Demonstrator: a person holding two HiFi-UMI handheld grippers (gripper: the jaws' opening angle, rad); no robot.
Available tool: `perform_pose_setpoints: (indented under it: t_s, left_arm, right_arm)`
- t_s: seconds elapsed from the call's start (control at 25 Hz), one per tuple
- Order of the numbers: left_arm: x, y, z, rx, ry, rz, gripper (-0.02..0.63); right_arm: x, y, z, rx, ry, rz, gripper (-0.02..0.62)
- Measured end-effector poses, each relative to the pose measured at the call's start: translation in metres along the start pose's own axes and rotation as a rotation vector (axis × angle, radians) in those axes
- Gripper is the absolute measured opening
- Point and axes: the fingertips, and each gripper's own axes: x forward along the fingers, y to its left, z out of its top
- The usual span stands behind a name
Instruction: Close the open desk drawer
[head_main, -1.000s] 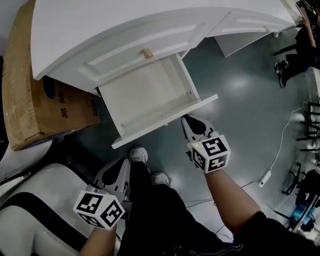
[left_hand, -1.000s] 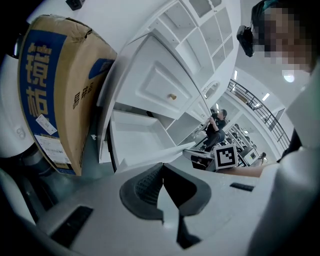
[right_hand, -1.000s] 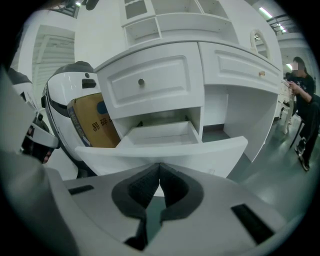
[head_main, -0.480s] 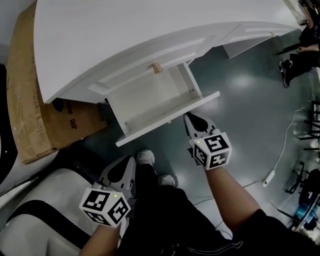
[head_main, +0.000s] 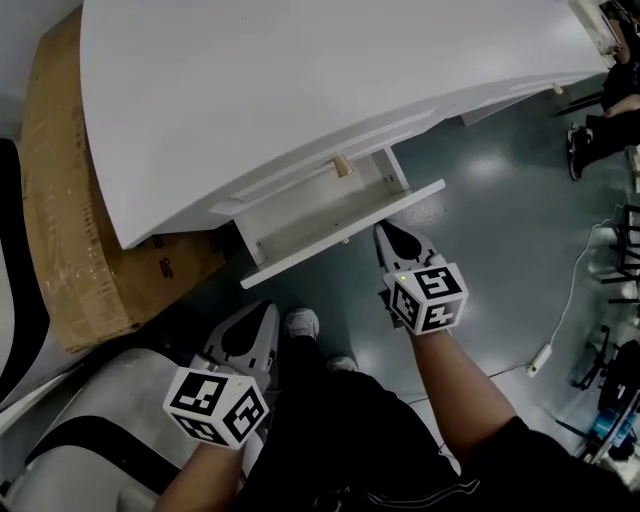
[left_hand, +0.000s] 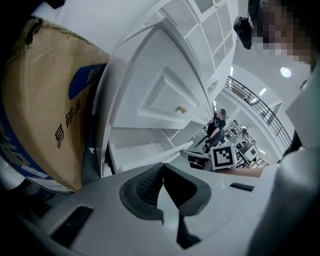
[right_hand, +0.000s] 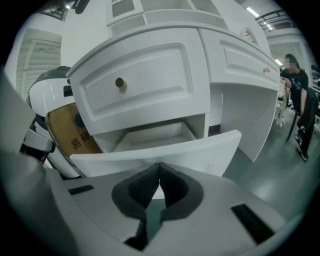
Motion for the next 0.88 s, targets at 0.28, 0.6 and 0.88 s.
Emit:
perform_pose_setpoints:
  t_s: [0.28,0.6,0.88]
  left_arm:
    - [0.002,0.017,0.009,-0.004,-0.001,0.007,0.005]
    - [0.005,0.022,0.014,0.003,0.000,0.009,0.005]
    - [0.004,0.024,0.010,0.017,0.016,0.016,0.005]
  right_arm:
    - [0.015,0.001,0.011,-0.003,0.001,-0.005,0.006]
    - [0.031,0.000,0.027,-0.003,-0.014,0.000,0.006]
    - [0.047,0.002,0.038,0.005,-0.045,0.011,0.006]
